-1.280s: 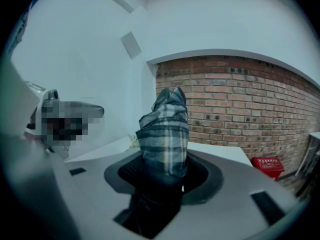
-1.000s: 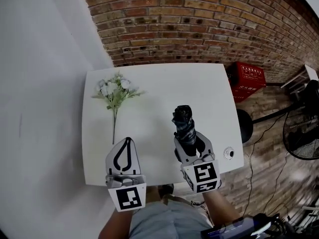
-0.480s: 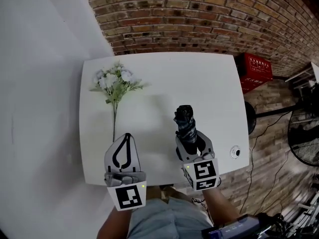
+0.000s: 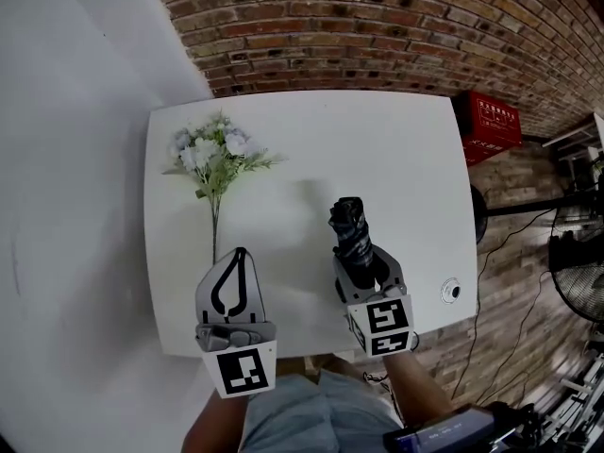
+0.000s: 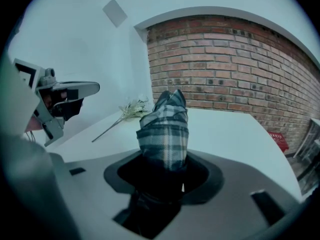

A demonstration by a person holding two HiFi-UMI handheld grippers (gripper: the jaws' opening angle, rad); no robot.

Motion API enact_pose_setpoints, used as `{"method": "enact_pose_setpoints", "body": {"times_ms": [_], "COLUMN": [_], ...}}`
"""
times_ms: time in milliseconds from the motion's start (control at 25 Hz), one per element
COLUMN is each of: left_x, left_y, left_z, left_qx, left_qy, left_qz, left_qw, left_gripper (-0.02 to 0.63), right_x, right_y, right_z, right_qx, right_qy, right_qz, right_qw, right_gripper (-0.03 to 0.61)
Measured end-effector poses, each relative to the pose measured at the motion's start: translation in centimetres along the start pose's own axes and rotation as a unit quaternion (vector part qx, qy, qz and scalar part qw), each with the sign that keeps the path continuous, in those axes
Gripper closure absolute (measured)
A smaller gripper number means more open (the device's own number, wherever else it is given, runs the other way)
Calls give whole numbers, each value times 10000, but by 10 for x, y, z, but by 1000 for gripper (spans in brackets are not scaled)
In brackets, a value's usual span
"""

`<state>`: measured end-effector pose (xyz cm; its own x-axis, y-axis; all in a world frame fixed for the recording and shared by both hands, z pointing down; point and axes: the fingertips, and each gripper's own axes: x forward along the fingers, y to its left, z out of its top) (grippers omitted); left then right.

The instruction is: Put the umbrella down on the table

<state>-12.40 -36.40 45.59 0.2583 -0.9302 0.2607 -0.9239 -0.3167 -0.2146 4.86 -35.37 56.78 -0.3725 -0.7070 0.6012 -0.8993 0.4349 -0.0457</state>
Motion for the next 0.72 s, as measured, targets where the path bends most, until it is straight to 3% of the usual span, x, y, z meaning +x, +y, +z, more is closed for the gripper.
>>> {"method": "enact_pose_setpoints", "body": {"times_ms": [720], "left_x": [23], "left_y": [14], "left_z": [-13], "left_qx": [-97], "left_qy": [125], "left_qz": [17], "left_qw": [9999], "left_gripper": [604], "right_x": [43], "right_y": [-8], "right_z": [-26], "right_qx": [155], "right_qy": [1094], "right_qz": [74], "right_qw": [9938], "right_gripper": [365]}}
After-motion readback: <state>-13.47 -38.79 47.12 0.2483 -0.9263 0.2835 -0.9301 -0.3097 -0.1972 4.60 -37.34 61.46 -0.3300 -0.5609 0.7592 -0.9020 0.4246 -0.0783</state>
